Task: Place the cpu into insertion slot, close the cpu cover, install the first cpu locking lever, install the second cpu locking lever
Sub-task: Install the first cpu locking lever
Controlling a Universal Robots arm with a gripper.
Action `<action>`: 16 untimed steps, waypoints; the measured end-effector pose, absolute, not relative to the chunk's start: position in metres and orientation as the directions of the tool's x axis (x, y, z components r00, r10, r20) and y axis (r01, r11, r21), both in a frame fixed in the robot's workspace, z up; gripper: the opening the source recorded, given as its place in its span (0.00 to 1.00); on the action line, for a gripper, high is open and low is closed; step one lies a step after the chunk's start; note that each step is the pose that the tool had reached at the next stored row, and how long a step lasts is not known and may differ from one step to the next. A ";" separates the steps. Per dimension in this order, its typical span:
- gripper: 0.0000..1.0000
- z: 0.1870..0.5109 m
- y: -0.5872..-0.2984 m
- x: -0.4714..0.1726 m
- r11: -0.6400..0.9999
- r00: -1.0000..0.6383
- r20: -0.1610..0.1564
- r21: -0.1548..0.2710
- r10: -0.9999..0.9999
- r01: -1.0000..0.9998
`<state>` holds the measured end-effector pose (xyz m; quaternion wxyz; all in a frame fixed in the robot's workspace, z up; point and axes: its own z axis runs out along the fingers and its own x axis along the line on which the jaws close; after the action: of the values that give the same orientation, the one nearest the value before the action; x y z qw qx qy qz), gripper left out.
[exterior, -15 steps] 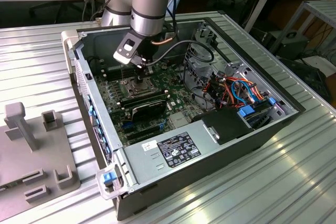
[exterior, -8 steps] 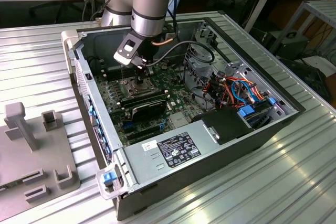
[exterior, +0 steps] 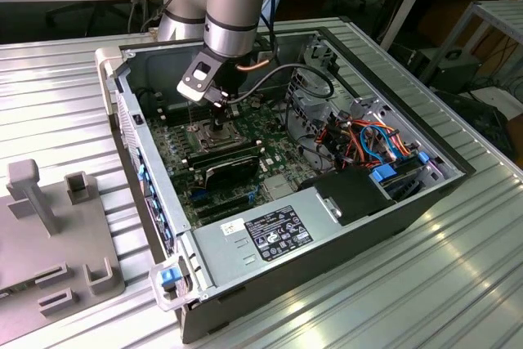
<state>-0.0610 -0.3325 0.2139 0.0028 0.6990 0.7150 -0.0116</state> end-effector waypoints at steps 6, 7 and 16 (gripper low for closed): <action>0.11 0.230 -0.332 -0.061 0.023 -0.023 -0.020 -0.013 1.000 1.000; 0.11 0.234 -0.332 -0.061 0.022 -0.023 -0.020 -0.013 1.000 1.000; 0.11 0.275 -0.332 -0.061 0.022 -0.023 -0.038 -0.013 0.999 1.000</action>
<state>-0.0609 -0.3321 0.2753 0.0091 0.6989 0.7149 -0.0179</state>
